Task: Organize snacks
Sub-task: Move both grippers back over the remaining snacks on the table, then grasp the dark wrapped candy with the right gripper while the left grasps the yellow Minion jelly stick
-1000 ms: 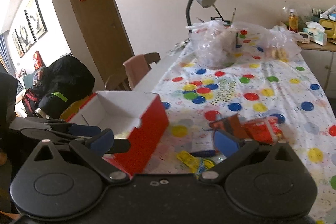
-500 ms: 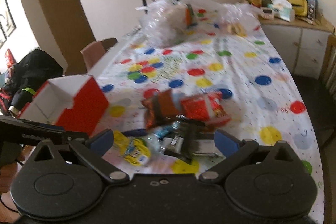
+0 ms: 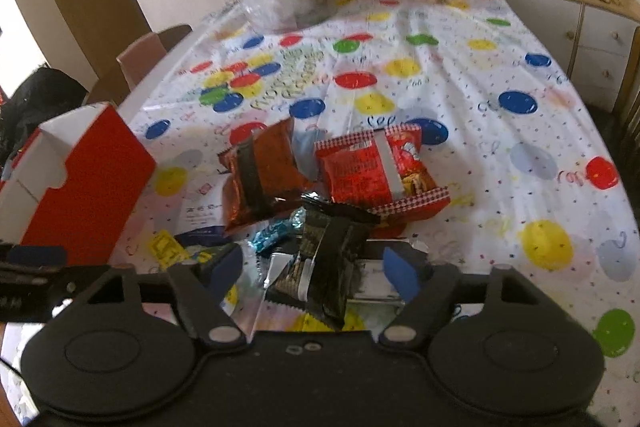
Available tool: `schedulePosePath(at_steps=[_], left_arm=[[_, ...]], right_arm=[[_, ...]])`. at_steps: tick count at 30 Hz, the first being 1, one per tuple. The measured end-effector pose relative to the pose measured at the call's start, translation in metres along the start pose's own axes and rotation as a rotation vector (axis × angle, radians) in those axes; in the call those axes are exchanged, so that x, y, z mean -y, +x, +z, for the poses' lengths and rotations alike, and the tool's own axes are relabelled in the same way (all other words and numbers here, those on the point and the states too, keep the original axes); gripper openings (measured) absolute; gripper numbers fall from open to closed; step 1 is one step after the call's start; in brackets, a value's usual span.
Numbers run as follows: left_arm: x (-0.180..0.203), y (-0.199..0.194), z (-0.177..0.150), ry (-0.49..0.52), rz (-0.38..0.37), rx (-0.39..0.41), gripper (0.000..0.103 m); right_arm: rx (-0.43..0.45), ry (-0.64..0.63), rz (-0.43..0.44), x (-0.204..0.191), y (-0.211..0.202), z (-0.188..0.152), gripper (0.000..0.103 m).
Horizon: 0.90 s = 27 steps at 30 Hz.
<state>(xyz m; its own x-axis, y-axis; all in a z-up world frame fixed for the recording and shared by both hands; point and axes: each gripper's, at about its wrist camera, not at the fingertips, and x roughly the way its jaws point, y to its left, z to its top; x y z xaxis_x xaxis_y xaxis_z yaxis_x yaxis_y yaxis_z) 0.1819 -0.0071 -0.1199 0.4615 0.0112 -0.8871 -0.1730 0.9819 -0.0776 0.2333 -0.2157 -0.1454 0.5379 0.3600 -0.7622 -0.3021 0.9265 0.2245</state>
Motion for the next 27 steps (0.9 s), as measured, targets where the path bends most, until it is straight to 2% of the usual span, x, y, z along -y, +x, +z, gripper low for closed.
schedulePosePath(at_steps=[6,11,13,22,27], left_arm=[[0.000,0.017,0.009,-0.084,0.004,-0.055,0.081],[0.000,0.030,0.016,-0.169,0.002,-0.100,0.081],[0.001,0.035,0.018,-0.190,0.004,-0.112,0.081],[0.007,0.062,0.024,-0.334,-0.012,-0.201,0.080],[0.016,0.075,0.025,-0.360,0.000,-0.225,0.076]], right_arm=[[-0.044,0.008,0.011,0.002,0.012,0.005,0.061],[-0.079,0.005,0.017,0.003,0.017,0.007,0.042],[-0.086,0.005,0.021,0.005,0.017,0.006,0.038],[-0.073,0.006,0.044,0.019,0.009,0.005,0.032],[-0.062,0.019,0.063,0.026,-0.003,0.003,0.032]])
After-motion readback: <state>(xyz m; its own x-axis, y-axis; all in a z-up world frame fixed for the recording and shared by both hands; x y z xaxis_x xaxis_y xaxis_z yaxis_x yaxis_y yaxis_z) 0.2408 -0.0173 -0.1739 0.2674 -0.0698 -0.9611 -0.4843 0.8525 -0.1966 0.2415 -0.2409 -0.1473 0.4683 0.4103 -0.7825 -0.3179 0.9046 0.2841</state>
